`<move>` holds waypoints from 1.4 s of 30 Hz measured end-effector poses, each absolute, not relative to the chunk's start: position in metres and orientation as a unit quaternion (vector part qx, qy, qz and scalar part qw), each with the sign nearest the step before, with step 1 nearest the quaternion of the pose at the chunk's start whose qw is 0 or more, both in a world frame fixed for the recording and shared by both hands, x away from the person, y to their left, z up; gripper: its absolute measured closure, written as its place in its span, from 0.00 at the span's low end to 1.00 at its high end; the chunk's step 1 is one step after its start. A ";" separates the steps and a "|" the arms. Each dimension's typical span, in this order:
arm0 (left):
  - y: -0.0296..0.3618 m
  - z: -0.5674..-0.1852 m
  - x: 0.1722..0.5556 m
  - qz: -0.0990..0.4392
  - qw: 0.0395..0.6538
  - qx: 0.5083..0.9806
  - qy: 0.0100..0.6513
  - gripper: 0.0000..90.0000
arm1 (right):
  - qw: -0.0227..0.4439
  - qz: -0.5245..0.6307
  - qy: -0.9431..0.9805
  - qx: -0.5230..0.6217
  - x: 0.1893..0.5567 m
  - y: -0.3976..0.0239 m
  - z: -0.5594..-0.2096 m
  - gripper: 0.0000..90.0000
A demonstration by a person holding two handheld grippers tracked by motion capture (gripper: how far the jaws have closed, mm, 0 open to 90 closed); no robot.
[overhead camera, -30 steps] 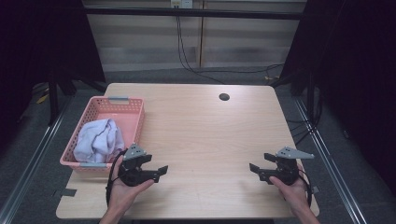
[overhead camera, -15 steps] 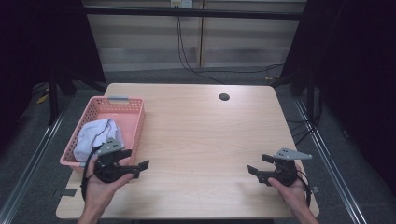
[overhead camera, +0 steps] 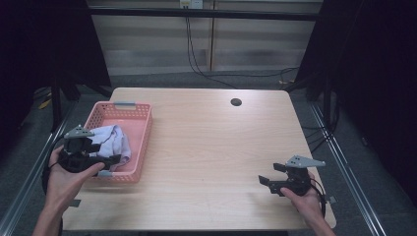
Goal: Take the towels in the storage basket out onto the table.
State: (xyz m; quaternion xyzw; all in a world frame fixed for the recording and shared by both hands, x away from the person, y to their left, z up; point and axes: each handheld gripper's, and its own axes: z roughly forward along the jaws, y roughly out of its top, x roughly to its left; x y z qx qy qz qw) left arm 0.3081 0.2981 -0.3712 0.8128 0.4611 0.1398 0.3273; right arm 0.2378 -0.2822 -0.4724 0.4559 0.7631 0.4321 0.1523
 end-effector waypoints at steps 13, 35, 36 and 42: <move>0.328 -0.404 0.371 0.093 0.262 0.810 0.516 0.17 | 0.131 0.429 0.767 0.459 0.242 -0.280 -0.476 0.21; 0.313 -0.450 0.417 0.032 0.101 0.830 0.548 0.00 | 0.120 0.430 0.770 0.456 0.244 -0.281 -0.476 0.21; 0.313 -0.450 0.417 0.032 0.101 0.830 0.548 0.00 | 0.120 0.430 0.770 0.456 0.244 -0.281 -0.476 0.21; 0.301 -0.462 0.422 0.072 0.032 0.845 0.529 0.15 | 0.118 0.430 0.771 0.455 0.244 -0.281 -0.476 0.22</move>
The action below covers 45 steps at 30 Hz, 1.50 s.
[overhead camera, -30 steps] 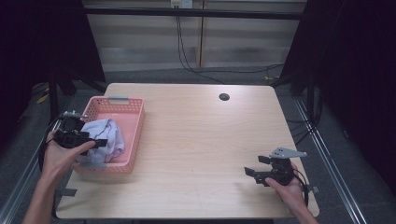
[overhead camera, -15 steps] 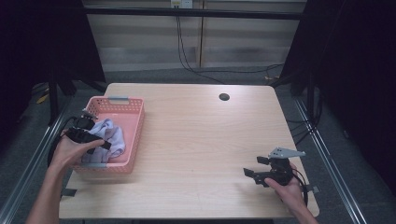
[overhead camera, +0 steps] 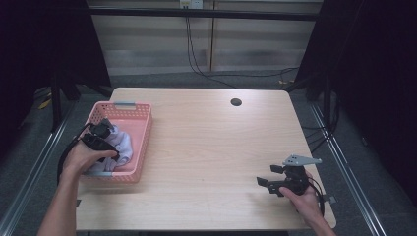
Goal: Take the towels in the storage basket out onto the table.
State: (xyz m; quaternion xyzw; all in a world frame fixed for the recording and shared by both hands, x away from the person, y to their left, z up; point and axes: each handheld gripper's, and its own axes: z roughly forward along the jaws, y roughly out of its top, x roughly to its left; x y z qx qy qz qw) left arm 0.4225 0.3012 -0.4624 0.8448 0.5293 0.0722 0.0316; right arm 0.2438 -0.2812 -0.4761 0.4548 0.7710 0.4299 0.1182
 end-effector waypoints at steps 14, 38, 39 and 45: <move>0.323 -0.447 0.418 0.048 0.126 0.820 0.556 0.48 | 0.117 0.428 0.769 0.461 0.244 -0.284 -0.476 0.22; 0.341 -0.413 0.399 0.043 0.308 0.782 0.540 0.47 | 0.122 0.436 0.765 0.458 0.242 -0.287 -0.473 0.22; 0.342 -0.410 0.398 0.037 0.318 0.776 0.543 0.47 | 0.121 0.435 0.765 0.459 0.242 -0.287 -0.473 0.22; 0.345 -0.399 0.394 0.043 0.350 0.764 0.540 0.47 | 0.120 0.434 0.763 0.463 0.244 -0.288 -0.473 0.22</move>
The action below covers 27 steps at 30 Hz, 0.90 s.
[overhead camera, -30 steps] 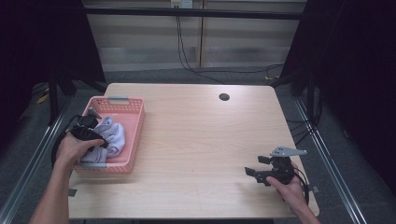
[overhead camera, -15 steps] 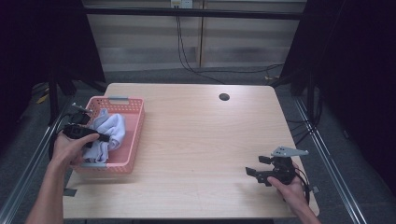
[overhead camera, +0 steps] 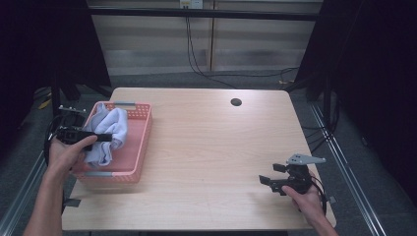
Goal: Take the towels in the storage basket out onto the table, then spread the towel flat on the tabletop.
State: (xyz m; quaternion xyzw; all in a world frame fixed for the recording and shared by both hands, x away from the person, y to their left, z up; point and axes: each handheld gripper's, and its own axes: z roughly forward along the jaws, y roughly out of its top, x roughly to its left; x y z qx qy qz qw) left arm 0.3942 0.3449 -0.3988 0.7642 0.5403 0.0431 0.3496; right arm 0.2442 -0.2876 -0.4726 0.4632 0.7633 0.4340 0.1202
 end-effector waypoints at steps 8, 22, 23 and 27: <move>0.343 -0.384 0.393 0.052 0.375 0.761 0.527 0.47 | 0.117 0.437 0.762 0.463 0.244 -0.290 -0.472 0.21; 0.337 -0.366 0.378 0.073 0.407 0.754 0.511 0.47 | 0.122 0.440 0.760 0.462 0.242 -0.292 -0.471 0.22; 0.337 -0.365 0.377 0.076 0.405 0.757 0.507 0.47 | 0.122 0.440 0.760 0.462 0.242 -0.292 -0.471 0.22; 0.332 -0.357 0.365 0.080 0.409 0.760 0.499 0.47 | 0.120 0.442 0.758 0.465 0.243 -0.293 -0.472 0.22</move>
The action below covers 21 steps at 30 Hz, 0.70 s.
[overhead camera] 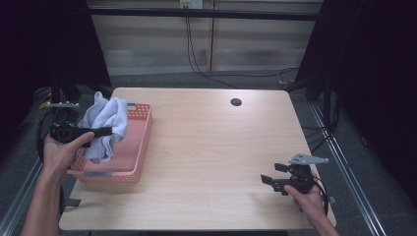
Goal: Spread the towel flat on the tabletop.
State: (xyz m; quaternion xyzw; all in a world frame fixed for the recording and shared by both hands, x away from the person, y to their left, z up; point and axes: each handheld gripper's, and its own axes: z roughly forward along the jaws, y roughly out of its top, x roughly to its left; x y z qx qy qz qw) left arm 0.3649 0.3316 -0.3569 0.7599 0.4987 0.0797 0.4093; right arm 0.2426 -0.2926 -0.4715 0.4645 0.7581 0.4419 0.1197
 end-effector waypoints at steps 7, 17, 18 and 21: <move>0.324 -0.353 0.346 0.101 0.413 0.768 0.479 0.46 | 0.119 0.439 0.763 0.458 0.241 -0.292 -0.471 0.22; 0.294 -0.348 0.336 0.111 0.424 0.777 0.453 0.46 | 0.116 0.439 0.760 0.465 0.243 -0.292 -0.472 0.21; 0.291 -0.347 0.336 0.108 0.430 0.775 0.450 0.46 | 0.115 0.439 0.760 0.464 0.243 -0.292 -0.472 0.21; 0.282 -0.345 0.339 0.109 0.432 0.778 0.443 0.46 | 0.117 0.437 0.761 0.465 0.243 -0.291 -0.472 0.21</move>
